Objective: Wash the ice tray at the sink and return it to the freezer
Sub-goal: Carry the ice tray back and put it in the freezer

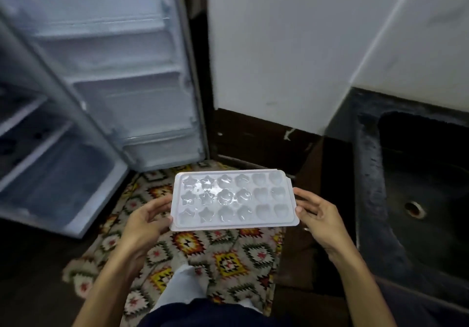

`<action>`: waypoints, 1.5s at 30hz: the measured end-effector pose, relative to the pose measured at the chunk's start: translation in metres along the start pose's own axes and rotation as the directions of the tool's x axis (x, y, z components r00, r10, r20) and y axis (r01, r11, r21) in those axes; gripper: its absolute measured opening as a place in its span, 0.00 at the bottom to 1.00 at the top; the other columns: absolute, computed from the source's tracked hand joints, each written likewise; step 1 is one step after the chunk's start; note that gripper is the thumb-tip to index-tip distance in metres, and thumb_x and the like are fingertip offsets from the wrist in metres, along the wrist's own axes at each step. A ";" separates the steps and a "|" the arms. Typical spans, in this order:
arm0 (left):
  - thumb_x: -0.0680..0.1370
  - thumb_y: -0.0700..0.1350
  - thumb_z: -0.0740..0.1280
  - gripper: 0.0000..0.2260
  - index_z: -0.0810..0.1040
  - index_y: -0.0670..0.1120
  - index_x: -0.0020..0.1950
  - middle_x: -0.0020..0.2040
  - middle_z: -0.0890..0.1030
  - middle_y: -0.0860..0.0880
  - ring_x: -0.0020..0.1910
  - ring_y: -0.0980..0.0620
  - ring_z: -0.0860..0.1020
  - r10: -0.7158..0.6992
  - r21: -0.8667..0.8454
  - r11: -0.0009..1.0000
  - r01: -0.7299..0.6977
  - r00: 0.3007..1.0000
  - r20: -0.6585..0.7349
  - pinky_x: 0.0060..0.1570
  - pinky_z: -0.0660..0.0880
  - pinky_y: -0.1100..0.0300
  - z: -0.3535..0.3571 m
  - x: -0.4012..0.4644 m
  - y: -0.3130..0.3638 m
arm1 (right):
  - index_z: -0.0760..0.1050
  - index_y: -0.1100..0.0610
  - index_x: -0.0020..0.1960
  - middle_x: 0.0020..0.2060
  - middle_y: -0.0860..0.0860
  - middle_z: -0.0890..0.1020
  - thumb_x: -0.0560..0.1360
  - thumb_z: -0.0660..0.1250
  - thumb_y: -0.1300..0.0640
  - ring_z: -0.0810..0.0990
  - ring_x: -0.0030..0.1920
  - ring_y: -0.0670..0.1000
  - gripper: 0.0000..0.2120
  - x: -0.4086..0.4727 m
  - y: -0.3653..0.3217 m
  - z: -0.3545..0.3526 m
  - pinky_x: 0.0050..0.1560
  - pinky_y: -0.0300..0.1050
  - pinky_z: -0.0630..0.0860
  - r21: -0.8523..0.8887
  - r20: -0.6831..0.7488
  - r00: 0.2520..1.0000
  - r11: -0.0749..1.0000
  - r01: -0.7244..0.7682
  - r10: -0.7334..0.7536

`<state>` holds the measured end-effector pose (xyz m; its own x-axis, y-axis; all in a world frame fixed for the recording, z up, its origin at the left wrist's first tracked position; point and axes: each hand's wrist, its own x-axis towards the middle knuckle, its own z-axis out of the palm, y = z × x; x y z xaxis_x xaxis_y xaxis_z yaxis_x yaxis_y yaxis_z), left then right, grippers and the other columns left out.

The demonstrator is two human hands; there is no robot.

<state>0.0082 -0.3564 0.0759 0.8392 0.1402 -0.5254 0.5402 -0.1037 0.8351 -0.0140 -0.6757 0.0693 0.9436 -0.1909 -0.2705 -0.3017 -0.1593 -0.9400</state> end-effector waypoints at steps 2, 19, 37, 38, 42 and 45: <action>0.74 0.28 0.65 0.20 0.79 0.53 0.54 0.57 0.81 0.48 0.58 0.47 0.78 -0.036 -0.056 0.998 0.032 0.998 -0.060 0.62 0.73 0.45 -0.026 0.001 -0.002 | 0.74 0.50 0.59 0.48 0.46 0.81 0.74 0.67 0.64 0.78 0.49 0.39 0.16 0.019 -0.011 0.029 0.42 0.24 0.74 -0.032 0.078 0.997 0.999 0.024 -0.022; 0.74 0.26 0.63 0.18 0.77 0.44 0.58 0.51 0.81 0.49 0.49 0.54 0.79 -0.186 -0.379 0.925 -0.019 0.848 -0.497 0.33 0.77 0.67 -0.226 0.049 0.011 | 0.74 0.53 0.60 0.51 0.48 0.82 0.74 0.66 0.68 0.80 0.52 0.43 0.17 0.163 -0.107 0.309 0.51 0.32 0.77 -0.134 0.612 0.788 0.973 0.189 -0.069; 0.76 0.28 0.62 0.19 0.75 0.42 0.64 0.57 0.79 0.45 0.48 0.54 0.78 -0.352 -0.496 0.861 -0.111 0.573 -0.740 0.36 0.76 0.64 -0.304 0.128 0.064 | 0.74 0.55 0.63 0.54 0.56 0.81 0.76 0.63 0.67 0.78 0.58 0.56 0.17 0.287 -0.213 0.498 0.58 0.52 0.76 -0.175 0.839 0.544 0.939 0.295 -0.015; 0.76 0.28 0.62 0.19 0.75 0.42 0.64 0.57 0.79 0.45 0.48 0.53 0.78 -0.358 -0.498 0.860 -0.114 0.563 -0.745 0.35 0.76 0.63 -0.307 0.133 0.068 | 0.75 0.54 0.62 0.55 0.56 0.81 0.76 0.64 0.67 0.78 0.58 0.56 0.16 0.293 -0.217 0.505 0.59 0.53 0.76 -0.165 0.850 0.527 0.937 0.307 -0.023; 0.76 0.28 0.62 0.19 0.75 0.42 0.65 0.58 0.79 0.46 0.47 0.57 0.77 -0.333 -0.467 0.874 -0.132 0.537 -0.775 0.39 0.73 0.64 -0.330 0.150 0.086 | 0.75 0.51 0.59 0.55 0.53 0.81 0.77 0.63 0.67 0.79 0.57 0.53 0.16 0.309 -0.237 0.536 0.59 0.52 0.76 -0.123 0.875 0.481 0.939 0.321 -0.050; 0.76 0.28 0.60 0.20 0.74 0.42 0.66 0.59 0.78 0.47 0.49 0.57 0.76 -0.307 -0.428 0.894 -0.131 0.516 -0.800 0.37 0.73 0.67 -0.357 0.165 0.103 | 0.74 0.54 0.60 0.52 0.49 0.81 0.77 0.62 0.67 0.79 0.55 0.51 0.15 0.319 -0.258 0.565 0.58 0.47 0.76 -0.089 0.875 0.477 0.937 0.339 -0.089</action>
<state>0.1797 0.0074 0.1329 0.2167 0.8916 -0.3976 0.3467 0.3104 0.8851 0.4418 -0.1483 0.1077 0.5959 0.7704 -0.2269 0.0249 -0.3002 -0.9536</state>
